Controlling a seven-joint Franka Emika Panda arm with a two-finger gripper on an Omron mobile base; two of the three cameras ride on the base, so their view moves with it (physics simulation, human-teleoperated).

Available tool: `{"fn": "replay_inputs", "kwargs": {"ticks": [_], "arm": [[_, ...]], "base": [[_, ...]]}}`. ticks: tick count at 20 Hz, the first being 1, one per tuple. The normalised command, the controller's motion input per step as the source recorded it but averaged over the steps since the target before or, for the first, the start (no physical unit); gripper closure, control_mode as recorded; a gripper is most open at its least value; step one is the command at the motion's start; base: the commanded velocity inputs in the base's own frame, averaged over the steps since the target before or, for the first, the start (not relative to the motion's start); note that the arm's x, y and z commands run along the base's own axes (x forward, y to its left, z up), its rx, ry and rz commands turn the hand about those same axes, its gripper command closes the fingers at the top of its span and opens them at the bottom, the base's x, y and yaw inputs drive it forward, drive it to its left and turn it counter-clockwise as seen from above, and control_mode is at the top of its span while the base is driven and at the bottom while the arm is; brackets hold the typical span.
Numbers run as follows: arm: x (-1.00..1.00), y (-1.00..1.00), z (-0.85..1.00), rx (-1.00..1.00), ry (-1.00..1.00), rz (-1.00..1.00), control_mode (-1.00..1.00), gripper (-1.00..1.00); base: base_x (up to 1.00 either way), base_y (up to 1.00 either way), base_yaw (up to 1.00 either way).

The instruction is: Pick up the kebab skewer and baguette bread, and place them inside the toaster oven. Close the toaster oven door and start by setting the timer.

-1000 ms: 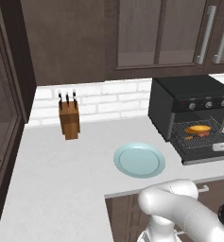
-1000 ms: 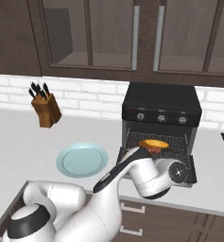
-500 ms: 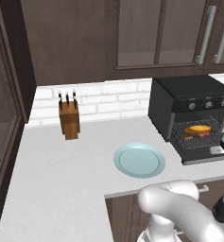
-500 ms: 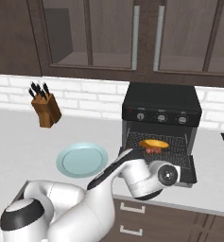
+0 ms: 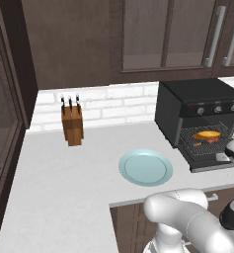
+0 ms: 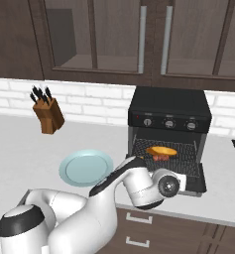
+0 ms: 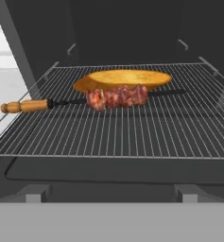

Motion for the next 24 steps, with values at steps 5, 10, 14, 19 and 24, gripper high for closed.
{"fn": "replay_inputs", "kwargs": {"ticks": [5, 10, 14, 19, 24], "arm": [[0.26, -0.02, 0.00, -0.02, -0.03, 0.00, -1.00, -1.00], [0.04, -0.22, 0.00, 0.00, -0.06, 0.00, -1.00, -1.00], [0.00, -0.21, -0.01, 0.00, -0.05, 0.00, -1.00, -1.00], [0.06, -0.05, 0.00, 0.00, -0.02, 0.00, -1.00, -1.00], [0.14, 0.00, 0.00, 0.00, 0.00, 0.00, -1.00, -1.00]], "base": [[0.00, 0.00, 0.00], [0.00, 0.00, 0.00], [0.00, 0.00, 0.00], [0.00, 0.00, 0.00], [0.00, 0.00, 0.00]]}}
